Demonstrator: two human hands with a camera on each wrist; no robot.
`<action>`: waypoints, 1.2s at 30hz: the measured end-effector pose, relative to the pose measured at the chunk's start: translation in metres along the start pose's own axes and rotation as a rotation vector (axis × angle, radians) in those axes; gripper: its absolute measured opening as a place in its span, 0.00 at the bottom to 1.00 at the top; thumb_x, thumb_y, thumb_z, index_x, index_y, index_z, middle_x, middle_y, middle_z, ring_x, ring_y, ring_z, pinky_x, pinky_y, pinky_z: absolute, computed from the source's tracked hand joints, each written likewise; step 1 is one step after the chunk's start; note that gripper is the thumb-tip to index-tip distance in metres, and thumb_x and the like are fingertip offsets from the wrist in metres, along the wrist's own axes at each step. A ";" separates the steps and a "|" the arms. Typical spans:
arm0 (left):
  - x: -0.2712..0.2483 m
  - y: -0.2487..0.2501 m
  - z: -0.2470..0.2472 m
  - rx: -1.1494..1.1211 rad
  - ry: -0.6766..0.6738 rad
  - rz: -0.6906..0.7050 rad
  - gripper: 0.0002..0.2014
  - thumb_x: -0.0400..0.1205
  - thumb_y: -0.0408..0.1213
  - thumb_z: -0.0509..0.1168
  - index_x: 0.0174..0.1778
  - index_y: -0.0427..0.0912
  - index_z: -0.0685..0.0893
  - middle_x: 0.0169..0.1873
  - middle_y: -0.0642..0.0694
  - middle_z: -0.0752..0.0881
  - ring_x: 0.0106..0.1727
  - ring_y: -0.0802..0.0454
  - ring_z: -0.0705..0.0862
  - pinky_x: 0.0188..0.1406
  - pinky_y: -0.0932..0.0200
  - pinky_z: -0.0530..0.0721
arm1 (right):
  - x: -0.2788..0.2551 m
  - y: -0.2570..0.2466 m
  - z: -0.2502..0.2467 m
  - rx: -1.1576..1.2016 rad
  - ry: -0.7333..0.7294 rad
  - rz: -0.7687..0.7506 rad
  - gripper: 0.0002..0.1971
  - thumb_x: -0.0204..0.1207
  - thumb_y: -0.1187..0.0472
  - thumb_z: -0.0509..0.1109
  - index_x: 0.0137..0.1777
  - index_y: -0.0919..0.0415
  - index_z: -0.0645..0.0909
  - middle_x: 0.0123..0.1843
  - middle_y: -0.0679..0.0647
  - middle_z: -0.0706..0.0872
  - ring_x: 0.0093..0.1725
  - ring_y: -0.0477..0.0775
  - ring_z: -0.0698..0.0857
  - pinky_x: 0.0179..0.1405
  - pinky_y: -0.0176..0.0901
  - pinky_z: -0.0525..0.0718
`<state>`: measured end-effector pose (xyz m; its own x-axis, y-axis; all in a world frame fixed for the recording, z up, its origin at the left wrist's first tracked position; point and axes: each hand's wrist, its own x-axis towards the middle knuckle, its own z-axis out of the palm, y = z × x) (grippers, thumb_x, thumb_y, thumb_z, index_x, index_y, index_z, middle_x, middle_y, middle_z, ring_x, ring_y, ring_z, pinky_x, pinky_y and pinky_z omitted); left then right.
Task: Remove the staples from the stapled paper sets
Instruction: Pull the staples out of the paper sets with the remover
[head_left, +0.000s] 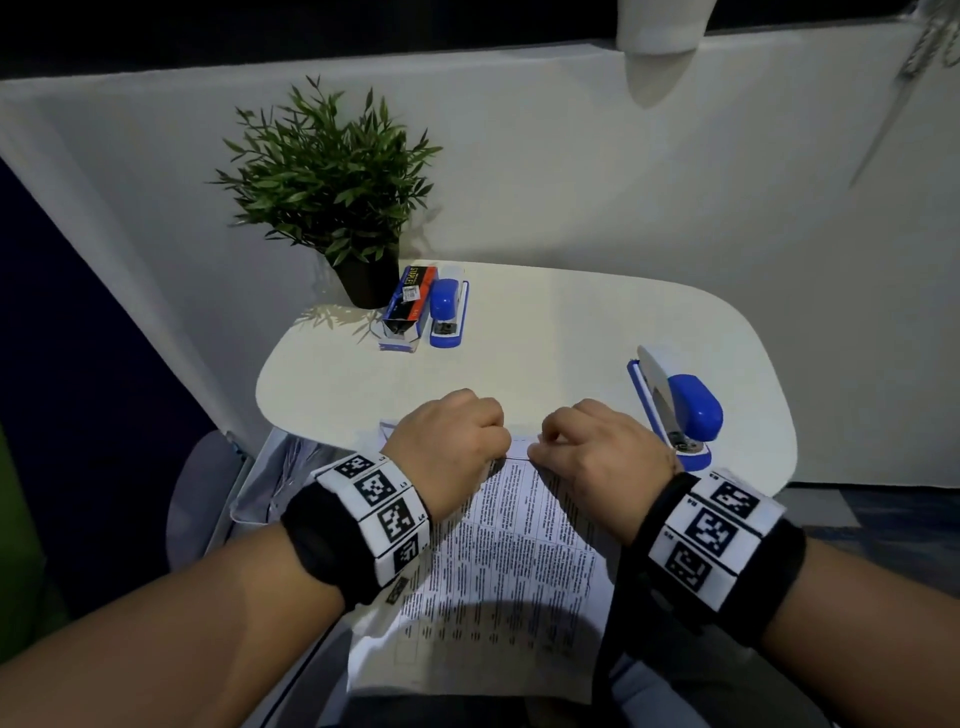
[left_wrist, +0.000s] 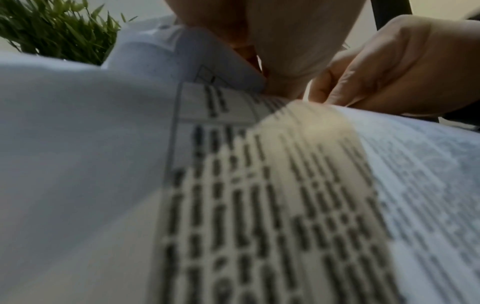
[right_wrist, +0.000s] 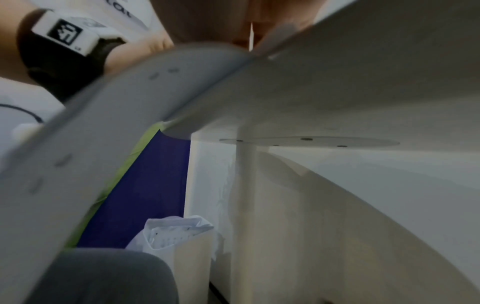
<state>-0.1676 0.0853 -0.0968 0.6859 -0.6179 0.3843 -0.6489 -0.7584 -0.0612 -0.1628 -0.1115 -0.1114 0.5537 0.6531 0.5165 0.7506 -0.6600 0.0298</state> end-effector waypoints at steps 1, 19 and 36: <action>0.000 -0.001 0.001 -0.021 0.004 -0.002 0.13 0.68 0.36 0.55 0.26 0.45 0.85 0.29 0.51 0.82 0.32 0.49 0.78 0.21 0.65 0.71 | 0.000 0.000 0.001 0.024 -0.029 0.011 0.06 0.57 0.67 0.80 0.34 0.58 0.89 0.35 0.53 0.85 0.33 0.59 0.84 0.23 0.45 0.82; -0.009 0.005 0.010 -0.145 0.043 -0.160 0.18 0.61 0.23 0.73 0.42 0.47 0.92 0.28 0.48 0.80 0.30 0.46 0.80 0.26 0.64 0.67 | -0.001 -0.014 -0.004 -0.046 -0.189 0.149 0.15 0.69 0.58 0.57 0.44 0.58 0.85 0.34 0.52 0.79 0.32 0.58 0.79 0.35 0.48 0.80; 0.016 0.010 -0.020 -0.065 -0.203 -0.466 0.13 0.87 0.47 0.51 0.58 0.49 0.79 0.49 0.50 0.85 0.50 0.48 0.81 0.39 0.57 0.71 | 0.036 0.085 -0.078 0.008 -0.792 0.991 0.33 0.77 0.33 0.59 0.32 0.67 0.78 0.36 0.63 0.84 0.34 0.60 0.80 0.37 0.45 0.74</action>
<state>-0.1691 0.0721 -0.0726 0.9532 -0.2499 0.1702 -0.2737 -0.9524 0.1341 -0.1075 -0.1729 -0.0236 0.9385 -0.0740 -0.3373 -0.1073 -0.9909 -0.0814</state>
